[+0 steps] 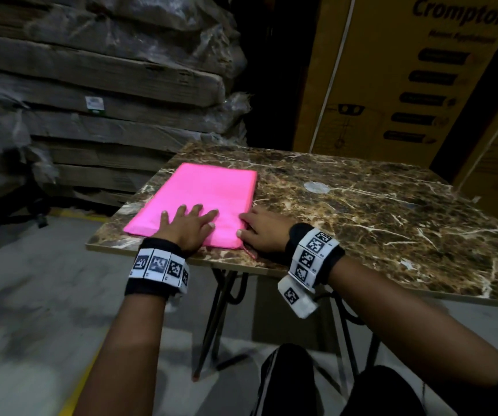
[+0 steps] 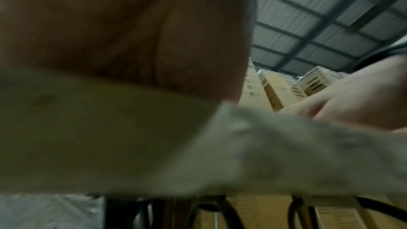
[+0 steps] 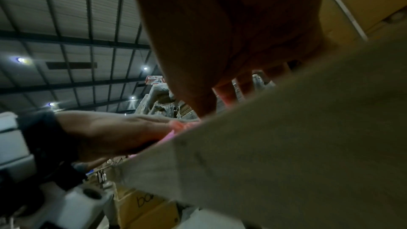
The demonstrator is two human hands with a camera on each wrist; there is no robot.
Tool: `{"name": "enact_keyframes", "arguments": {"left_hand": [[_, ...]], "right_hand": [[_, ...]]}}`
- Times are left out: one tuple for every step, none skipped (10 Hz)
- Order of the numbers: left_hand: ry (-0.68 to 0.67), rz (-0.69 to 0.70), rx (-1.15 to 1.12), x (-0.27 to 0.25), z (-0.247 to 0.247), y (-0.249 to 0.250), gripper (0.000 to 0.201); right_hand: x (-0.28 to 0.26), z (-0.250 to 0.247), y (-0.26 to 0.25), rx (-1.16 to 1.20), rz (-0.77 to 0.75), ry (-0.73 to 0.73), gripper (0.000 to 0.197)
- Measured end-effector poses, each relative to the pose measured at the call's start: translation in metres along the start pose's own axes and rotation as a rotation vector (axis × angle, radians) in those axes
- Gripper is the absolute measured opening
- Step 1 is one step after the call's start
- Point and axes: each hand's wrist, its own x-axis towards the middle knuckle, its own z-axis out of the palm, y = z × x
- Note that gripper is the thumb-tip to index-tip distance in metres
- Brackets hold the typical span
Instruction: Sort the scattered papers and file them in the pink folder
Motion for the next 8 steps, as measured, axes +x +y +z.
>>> {"name": "enact_keyframes", "arguments": {"left_hand": [[0.05,0.012,-0.018,0.0,0.002,-0.004,0.051],[0.09,0.002,-0.026,-0.005,0.004,0.002,0.051],[0.197,-0.005,-0.095,-0.015,0.007,0.016,0.049],[0.319,0.044,-0.204,-0.026,0.008,0.031,0.049],[0.461,0.194,-0.308,-0.047,0.014,0.071,0.045],[0.477,0.282,-0.345,-0.058,0.021,0.105,0.044],[0.435,0.377,-0.319,-0.054,0.036,0.155,0.049],[0.377,0.401,-0.236,-0.046,0.046,0.18,0.053]], "right_hand": [[0.005,0.002,-0.002,0.027,0.01,-0.019,0.057],[-0.001,0.002,0.004,0.043,-0.017,-0.029,0.059],[-0.027,0.002,0.019,0.092,-0.06,0.012,0.06],[-0.054,0.005,0.039,0.174,-0.041,0.074,0.056],[-0.098,0.017,0.079,0.286,0.063,0.196,0.053],[-0.124,0.031,0.106,0.295,0.166,0.304,0.054],[-0.152,0.051,0.136,0.288,0.288,0.477,0.054],[-0.162,0.058,0.146,0.216,0.368,0.545,0.056]]}}
